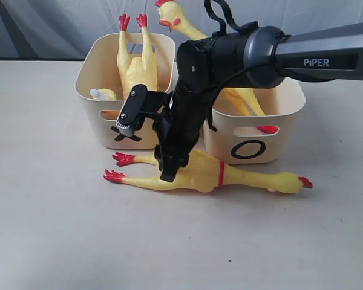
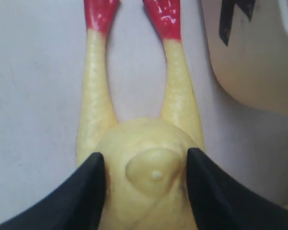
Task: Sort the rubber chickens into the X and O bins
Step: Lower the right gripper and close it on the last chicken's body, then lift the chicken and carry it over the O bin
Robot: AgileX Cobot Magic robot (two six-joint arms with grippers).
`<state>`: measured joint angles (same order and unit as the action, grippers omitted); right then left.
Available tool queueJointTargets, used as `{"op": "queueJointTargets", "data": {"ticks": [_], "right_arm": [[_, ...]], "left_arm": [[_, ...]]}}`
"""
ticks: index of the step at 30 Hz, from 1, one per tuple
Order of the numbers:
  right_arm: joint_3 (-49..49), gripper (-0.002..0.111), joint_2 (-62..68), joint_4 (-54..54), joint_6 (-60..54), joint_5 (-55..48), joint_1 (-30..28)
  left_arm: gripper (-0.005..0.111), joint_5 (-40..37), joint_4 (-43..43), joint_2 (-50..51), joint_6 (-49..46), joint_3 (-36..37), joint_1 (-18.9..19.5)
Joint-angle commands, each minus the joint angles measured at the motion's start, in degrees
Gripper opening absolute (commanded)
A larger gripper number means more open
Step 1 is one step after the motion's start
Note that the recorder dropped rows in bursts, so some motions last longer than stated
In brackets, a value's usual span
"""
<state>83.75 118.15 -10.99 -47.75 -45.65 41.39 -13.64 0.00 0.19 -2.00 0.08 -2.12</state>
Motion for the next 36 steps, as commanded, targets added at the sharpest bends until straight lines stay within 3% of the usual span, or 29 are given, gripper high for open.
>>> {"op": "queueJointTargets", "data": {"ticks": [1, 11, 18, 27, 36], "right_arm": [[-0.57, 0.022, 0.27, -0.25, 0.48, -4.00, -0.08], [-0.57, 0.019, -5.44, -11.66, 0.12, -15.45, 1.10], [-0.57, 0.019, -14.13, -23.56, -3.85, -14.24, 1.68], [-0.57, 0.019, -27.13, -26.12, -3.86, -1.79, 1.32], [-0.57, 0.019, -37.29, -24.51, -3.86, 21.15, 1.32]], "left_arm": [[0.000, 0.32, -0.36, -0.19, 0.33, -0.08, -0.23], [0.000, 0.32, -0.36, -0.19, 0.33, -0.08, -0.23], [0.000, 0.32, -0.36, -0.19, 0.33, -0.08, -0.23], [0.000, 0.32, -0.36, -0.19, 0.33, -0.08, -0.23], [0.000, 0.32, -0.36, -0.19, 0.33, -0.08, -0.23]]}}
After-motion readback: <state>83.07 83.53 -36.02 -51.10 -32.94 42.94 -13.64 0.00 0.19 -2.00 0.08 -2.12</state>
